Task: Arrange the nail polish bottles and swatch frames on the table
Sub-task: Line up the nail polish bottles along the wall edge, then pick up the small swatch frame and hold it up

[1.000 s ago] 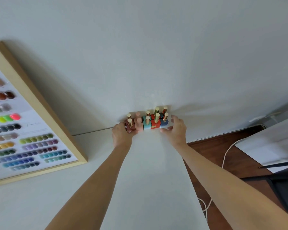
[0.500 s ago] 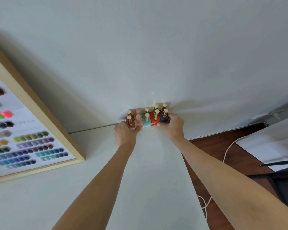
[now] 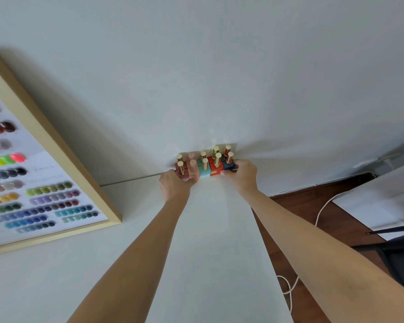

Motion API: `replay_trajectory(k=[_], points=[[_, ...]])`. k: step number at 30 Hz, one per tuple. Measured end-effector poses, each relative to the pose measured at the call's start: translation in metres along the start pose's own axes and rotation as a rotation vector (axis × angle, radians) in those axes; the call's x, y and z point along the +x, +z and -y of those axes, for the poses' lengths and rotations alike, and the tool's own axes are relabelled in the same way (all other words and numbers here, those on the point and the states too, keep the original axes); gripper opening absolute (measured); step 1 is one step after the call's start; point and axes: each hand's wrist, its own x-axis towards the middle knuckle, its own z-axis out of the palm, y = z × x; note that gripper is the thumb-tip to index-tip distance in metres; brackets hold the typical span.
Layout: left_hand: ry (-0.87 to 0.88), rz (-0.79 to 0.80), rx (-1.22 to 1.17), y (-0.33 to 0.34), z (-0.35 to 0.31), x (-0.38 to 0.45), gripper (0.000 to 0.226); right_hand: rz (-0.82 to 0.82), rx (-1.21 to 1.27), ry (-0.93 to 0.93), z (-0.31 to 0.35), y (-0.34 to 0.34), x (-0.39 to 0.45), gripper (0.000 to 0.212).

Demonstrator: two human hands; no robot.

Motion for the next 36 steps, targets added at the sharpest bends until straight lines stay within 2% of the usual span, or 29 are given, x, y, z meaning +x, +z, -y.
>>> replay_trajectory(k=[3,6,9,10,17,22,26,31,36], points=[[-0.039,0.038,0.042,-0.007,0.001,-0.008,0.057,0.017,0.011,0.045,0.002,0.000,-0.007,0.024],[-0.078,0.063,0.068,-0.019,0.003,-0.026,0.068,-0.013,0.019,0.138,0.004,0.000,-0.022,0.031],[-0.063,0.072,0.114,-0.033,0.007,-0.049,0.069,0.026,0.076,0.273,0.006,0.000,-0.043,0.062],[-0.053,0.073,0.120,-0.039,0.009,-0.057,0.067,0.048,0.089,0.298,0.008,-0.001,-0.051,0.066],[0.029,0.109,0.053,-0.095,0.023,-0.124,0.067,0.117,0.176,0.318,0.051,-0.009,-0.113,0.047],[0.072,0.050,0.025,-0.159,0.050,-0.166,0.064,0.180,0.254,0.286,0.105,-0.003,-0.160,0.037],[0.119,-0.057,0.002,-0.239,0.088,-0.197,0.061,0.233,0.289,0.178,0.165,0.019,-0.216,0.032],[0.140,-0.218,-0.054,-0.349,0.167,-0.247,0.055,0.313,0.235,0.037,0.235,0.076,-0.312,0.021],[0.043,-0.403,-0.076,-0.446,0.268,-0.302,0.047,0.483,0.203,-0.069,0.292,0.156,-0.405,0.020]])
